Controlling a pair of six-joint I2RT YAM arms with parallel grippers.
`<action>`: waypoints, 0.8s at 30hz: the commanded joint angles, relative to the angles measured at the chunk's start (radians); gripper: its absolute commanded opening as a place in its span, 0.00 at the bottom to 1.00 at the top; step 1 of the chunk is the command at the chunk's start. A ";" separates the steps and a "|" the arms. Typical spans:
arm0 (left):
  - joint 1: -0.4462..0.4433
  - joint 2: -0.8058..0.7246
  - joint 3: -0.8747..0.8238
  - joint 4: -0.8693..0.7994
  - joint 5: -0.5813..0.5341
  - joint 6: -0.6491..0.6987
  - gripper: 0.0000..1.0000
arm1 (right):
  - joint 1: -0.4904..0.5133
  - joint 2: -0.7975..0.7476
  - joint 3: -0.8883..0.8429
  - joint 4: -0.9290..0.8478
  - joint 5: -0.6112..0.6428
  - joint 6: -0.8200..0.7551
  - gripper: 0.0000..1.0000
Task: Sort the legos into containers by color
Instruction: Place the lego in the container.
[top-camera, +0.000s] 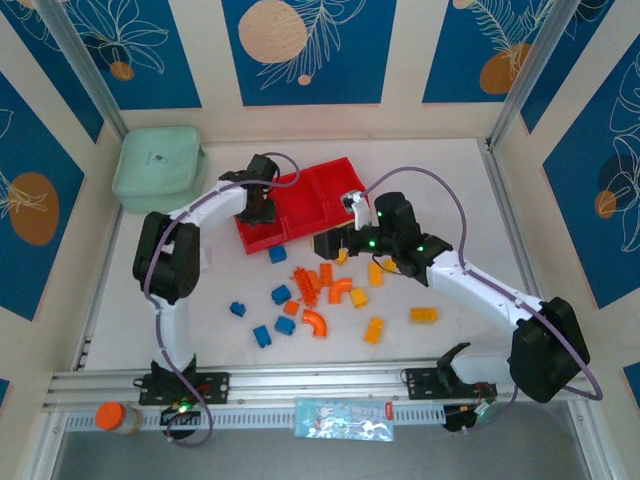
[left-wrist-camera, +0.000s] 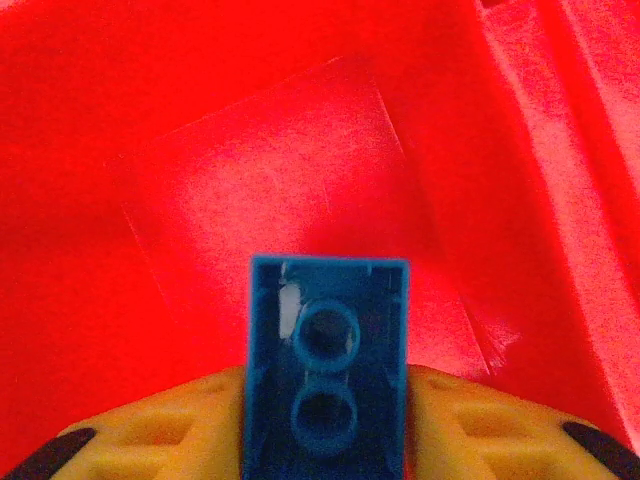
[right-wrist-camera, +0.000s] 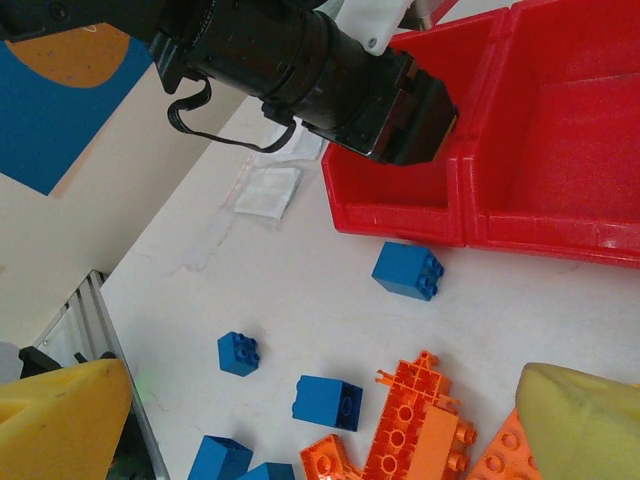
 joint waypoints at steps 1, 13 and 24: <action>-0.008 -0.006 0.026 -0.030 -0.017 0.012 0.45 | -0.011 -0.025 -0.009 0.018 -0.036 0.001 0.99; -0.025 -0.159 -0.031 -0.062 0.037 0.002 0.46 | -0.034 0.010 -0.009 -0.050 -0.015 0.002 0.99; -0.122 -0.409 -0.309 0.003 0.067 -0.171 0.49 | -0.019 0.049 -0.102 -0.036 0.052 -0.042 0.99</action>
